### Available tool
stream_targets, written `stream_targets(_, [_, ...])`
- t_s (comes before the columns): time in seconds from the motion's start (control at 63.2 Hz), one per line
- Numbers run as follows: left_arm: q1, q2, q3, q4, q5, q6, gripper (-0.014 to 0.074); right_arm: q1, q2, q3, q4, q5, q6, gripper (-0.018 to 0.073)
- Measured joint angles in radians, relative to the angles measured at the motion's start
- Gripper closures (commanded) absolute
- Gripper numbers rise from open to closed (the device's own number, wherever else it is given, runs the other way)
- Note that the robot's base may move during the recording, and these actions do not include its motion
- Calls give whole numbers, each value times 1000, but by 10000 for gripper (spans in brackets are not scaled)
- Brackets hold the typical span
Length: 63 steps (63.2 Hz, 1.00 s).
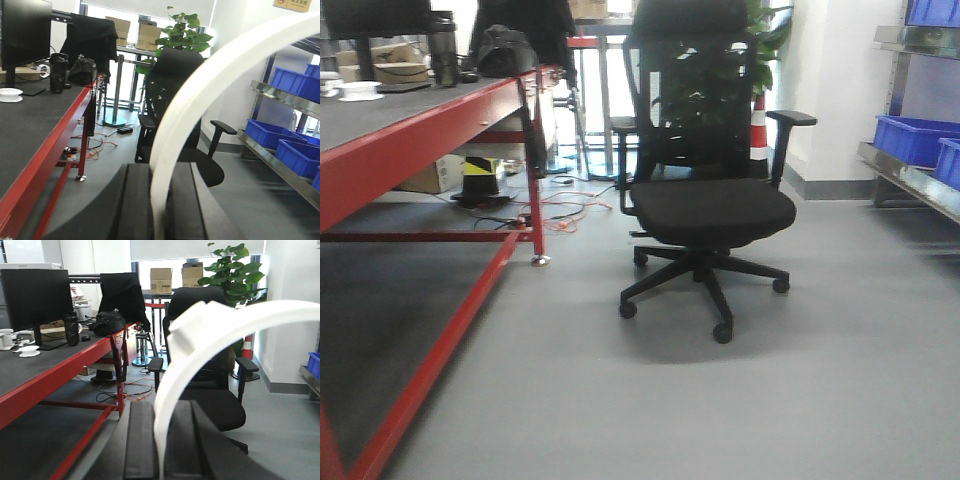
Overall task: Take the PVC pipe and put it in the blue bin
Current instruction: 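Drive the base across the floor to the blue bin shelving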
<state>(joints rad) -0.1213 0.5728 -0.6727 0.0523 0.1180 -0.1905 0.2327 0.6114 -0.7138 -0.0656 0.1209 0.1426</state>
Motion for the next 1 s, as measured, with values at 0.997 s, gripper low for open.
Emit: stream_targets(0.997, [0,0,0,0,-2,0,708,0,0,0,0,0,0,721])
